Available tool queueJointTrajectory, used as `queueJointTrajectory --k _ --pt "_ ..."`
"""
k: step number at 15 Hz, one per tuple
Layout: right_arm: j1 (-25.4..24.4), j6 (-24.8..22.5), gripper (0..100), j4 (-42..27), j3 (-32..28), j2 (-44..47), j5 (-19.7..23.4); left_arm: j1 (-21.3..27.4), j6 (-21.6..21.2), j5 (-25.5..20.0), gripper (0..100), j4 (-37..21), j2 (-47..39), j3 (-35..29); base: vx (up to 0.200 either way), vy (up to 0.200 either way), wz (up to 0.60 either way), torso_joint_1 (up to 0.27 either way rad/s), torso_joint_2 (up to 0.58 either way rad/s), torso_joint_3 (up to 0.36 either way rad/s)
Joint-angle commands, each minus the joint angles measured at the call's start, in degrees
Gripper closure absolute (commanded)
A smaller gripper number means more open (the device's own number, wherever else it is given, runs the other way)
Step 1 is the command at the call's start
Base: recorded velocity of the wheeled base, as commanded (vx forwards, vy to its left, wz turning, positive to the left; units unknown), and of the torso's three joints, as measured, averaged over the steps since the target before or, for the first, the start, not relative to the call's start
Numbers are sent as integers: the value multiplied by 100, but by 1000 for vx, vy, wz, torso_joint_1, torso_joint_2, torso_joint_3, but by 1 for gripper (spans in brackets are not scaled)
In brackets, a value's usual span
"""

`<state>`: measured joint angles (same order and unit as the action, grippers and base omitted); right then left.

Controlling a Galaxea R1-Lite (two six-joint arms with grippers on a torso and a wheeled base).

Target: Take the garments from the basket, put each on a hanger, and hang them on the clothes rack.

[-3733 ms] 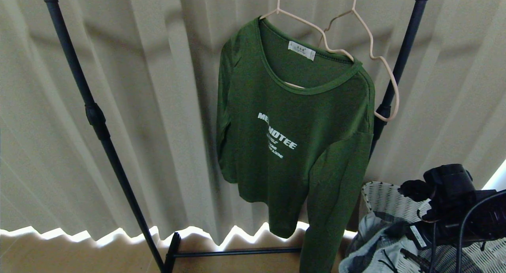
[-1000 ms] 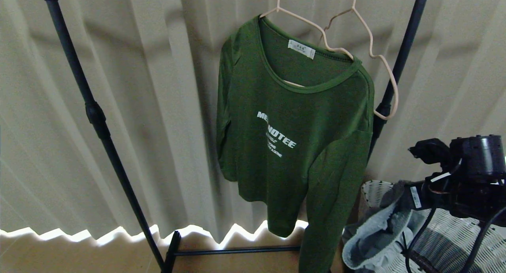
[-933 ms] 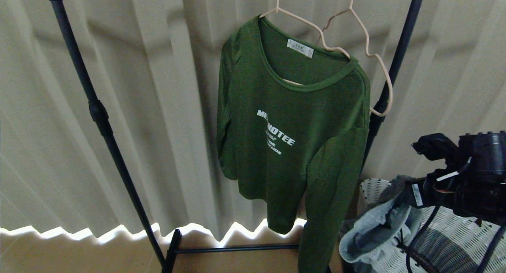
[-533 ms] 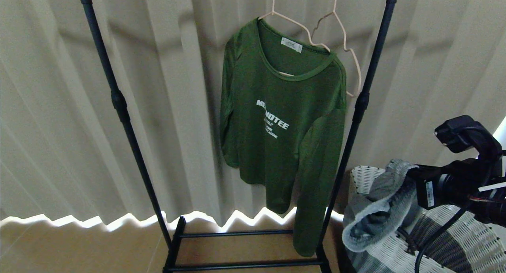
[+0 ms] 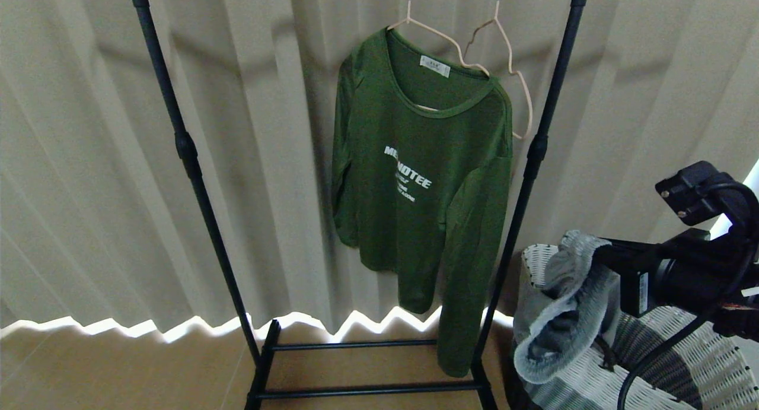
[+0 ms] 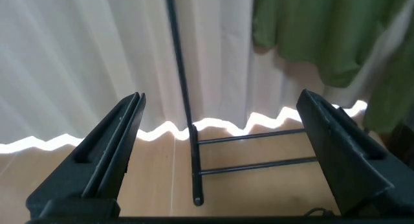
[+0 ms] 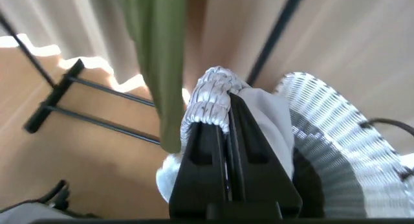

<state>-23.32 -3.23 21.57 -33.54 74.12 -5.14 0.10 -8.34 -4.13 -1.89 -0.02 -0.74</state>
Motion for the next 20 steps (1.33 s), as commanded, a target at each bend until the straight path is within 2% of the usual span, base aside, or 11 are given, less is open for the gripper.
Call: queueJointTrajectory --k 1,2,4,8,9,10,11,14,16,18,20 --pt "-234 -2 100 269 -13 -20 260 8 -80 -668 0 224 2 -181 0 0 0 0 0 0" --pt "-296 -11 100 410 -30 6 444 8 -80 -1222 100 259 2 -321 0 0 0 0 0 0" --pt "-428 -64 100 515 -241 24 664 -27 -98 -2452 100 277 -516 -769 0 0 0 0 0 0" --pt "-806 -81 100 252 -1015 41 646 34 -124 -2522 100 883 -2265 -1490 0 0 0 0 0 0" --pt "-841 -81 100 -126 -1366 94 629 201 -177 -2522 100 1604 -3144 -1569 0 0 0 0 0 0" --pt "-850 -81 100 -179 -1436 103 629 315 -177 -2522 100 1885 -3434 -1569 0 0 0 0 0 0" --pt "-999 -81 100 -188 -1630 112 629 781 -168 -2505 0 2492 -4216 -1596 0 0 0 0 0 0" --pt "-1140 -72 100 -126 -1726 164 664 1713 -80 -2399 0 2694 -5508 -2017 0 0 0 0 0 0" --pt "-1236 -55 100 -100 -1770 243 690 2082 -27 -2390 0 2826 -6352 -2369 0 0 0 0 0 0" --pt "-1342 -37 100 -91 -1867 331 725 2416 -19 -2329 0 3415 -7301 -2474 0 0 0 0 0 0" --pt "-1403 -20 100 -91 -1885 340 796 2943 192 -1828 0 4100 -8013 -2483 0 0 0 0 0 0"
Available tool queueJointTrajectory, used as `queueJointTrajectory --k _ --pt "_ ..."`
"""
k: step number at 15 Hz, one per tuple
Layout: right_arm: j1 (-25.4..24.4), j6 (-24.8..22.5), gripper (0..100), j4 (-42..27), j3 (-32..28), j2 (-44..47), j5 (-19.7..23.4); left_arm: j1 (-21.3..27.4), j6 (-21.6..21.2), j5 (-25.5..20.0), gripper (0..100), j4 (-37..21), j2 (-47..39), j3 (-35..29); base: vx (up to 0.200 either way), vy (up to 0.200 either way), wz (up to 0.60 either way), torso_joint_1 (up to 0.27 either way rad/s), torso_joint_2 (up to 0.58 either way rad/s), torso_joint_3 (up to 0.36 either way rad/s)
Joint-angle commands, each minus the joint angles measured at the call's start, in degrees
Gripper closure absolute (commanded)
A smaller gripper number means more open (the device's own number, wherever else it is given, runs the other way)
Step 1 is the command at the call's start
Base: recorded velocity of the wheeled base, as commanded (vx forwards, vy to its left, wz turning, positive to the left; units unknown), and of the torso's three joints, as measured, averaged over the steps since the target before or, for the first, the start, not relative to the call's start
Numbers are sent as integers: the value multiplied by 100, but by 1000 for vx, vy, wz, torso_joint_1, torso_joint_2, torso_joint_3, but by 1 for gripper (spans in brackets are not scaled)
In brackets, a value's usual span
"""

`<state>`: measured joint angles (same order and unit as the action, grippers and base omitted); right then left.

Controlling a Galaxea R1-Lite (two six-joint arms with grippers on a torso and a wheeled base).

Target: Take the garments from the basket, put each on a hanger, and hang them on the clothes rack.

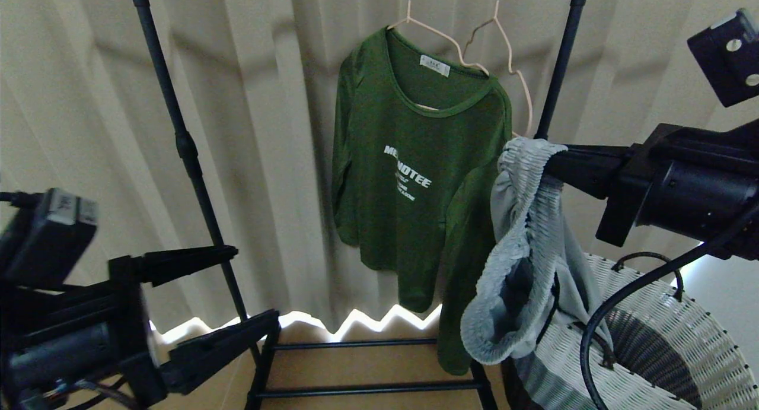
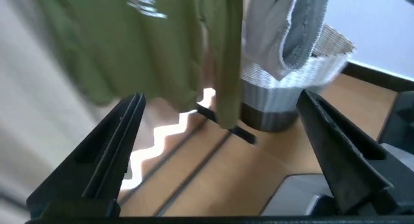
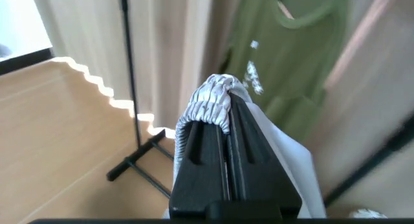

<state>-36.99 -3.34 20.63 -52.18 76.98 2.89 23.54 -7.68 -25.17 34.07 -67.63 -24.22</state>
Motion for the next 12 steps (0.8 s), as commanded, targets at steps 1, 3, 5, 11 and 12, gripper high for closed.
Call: queueJointTrajectory --k 1,3,5,11,12 --pt "-125 35 100 29 -12 27 54 1241 416 1058 0 970 -1762 -250 0 0 0 0 0 0" --pt "-441 325 100 477 41 27 71 1944 786 1542 0 1084 -2237 -575 0 0 0 0 0 0" --pt "-661 571 100 794 50 71 71 2498 1190 1568 0 1093 -2606 -838 0 0 0 0 0 0" --pt "-863 589 100 820 6 45 80 2849 2095 2025 0 1831 -3274 -698 0 0 0 0 0 0" --pt "-924 580 100 820 -29 36 71 2849 2218 2219 0 2174 -3537 -698 0 0 0 0 0 0"
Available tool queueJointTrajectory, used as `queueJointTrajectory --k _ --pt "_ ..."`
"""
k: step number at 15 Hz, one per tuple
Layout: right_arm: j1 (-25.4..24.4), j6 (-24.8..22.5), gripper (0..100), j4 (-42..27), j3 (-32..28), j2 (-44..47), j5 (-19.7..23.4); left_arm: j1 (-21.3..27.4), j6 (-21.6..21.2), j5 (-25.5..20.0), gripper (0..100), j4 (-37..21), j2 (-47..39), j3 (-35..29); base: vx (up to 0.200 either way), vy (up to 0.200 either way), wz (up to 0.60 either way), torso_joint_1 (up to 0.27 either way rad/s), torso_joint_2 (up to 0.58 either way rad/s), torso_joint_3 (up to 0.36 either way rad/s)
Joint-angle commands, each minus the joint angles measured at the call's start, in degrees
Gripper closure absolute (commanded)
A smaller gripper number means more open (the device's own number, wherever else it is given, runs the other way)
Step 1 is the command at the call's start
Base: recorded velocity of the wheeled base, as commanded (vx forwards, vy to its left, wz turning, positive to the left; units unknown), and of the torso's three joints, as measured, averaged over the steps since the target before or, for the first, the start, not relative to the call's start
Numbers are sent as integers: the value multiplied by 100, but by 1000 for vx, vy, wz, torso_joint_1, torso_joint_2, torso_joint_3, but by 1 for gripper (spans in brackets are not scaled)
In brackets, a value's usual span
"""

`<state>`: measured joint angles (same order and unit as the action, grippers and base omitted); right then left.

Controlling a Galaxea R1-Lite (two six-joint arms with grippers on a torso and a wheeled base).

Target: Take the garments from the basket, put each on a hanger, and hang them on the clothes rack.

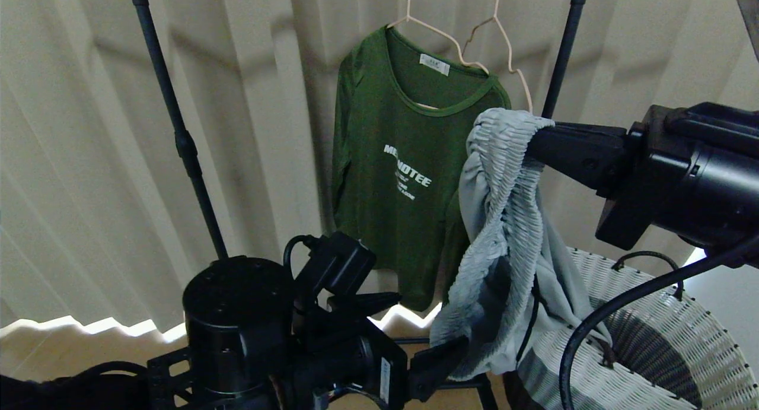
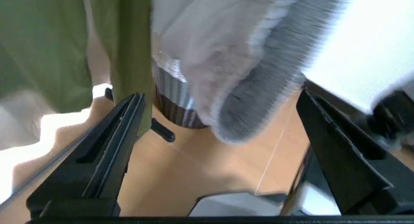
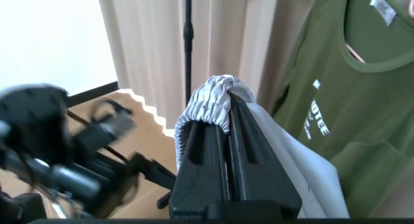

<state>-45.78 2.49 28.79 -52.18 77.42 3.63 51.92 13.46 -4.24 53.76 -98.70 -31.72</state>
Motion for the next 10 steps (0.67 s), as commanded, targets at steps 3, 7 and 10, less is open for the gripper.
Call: queueJointTrajectory --k 3,7,10 --pt "-204 -11 100 3 -82 -34 -3 11 342 407 0 521 -809 43 0 0 0 0 0 0" --pt "-204 -3 100 3 -109 -34 -12 -33 482 477 0 539 -1108 52 0 0 0 0 0 0" --pt "-204 -3 100 3 -82 -43 -21 -50 473 459 100 557 -1082 166 0 0 0 0 0 0"
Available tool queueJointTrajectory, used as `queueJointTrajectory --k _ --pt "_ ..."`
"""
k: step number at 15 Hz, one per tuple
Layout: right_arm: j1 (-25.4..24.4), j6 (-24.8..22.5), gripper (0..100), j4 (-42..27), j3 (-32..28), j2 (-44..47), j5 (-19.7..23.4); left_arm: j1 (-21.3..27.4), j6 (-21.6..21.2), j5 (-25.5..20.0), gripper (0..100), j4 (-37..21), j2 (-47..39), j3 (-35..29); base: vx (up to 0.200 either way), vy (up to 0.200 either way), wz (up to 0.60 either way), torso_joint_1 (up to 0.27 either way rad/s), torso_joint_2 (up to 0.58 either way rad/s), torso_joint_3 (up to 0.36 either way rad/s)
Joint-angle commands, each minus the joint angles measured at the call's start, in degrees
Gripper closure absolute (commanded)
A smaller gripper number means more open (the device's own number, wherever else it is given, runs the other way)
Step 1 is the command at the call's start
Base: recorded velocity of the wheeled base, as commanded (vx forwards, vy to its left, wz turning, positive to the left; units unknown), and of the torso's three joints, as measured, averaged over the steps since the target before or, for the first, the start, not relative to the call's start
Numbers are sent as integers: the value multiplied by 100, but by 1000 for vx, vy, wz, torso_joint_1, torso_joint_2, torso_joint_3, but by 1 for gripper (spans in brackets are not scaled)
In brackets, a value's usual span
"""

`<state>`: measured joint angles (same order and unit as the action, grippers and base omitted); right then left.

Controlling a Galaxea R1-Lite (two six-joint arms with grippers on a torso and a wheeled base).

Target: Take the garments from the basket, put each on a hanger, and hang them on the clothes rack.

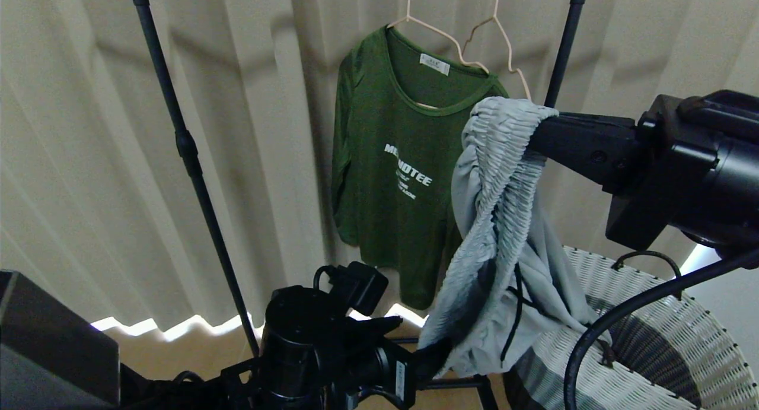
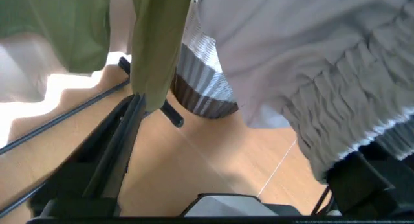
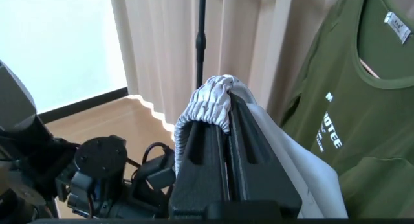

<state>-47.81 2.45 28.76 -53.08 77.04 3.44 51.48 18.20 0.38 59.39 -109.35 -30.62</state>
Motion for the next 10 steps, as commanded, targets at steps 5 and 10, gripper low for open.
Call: queueJointTrajectory --k 5,10 --pt "562 -8 100 -19 61 109 -36 -288 -484 -11 100 653 661 716 0 0 0 0 0 0" --pt "1204 -8 100 315 280 926 -27 -2054 -932 -258 100 -1694 2805 48 0 0 0 0 0 0"
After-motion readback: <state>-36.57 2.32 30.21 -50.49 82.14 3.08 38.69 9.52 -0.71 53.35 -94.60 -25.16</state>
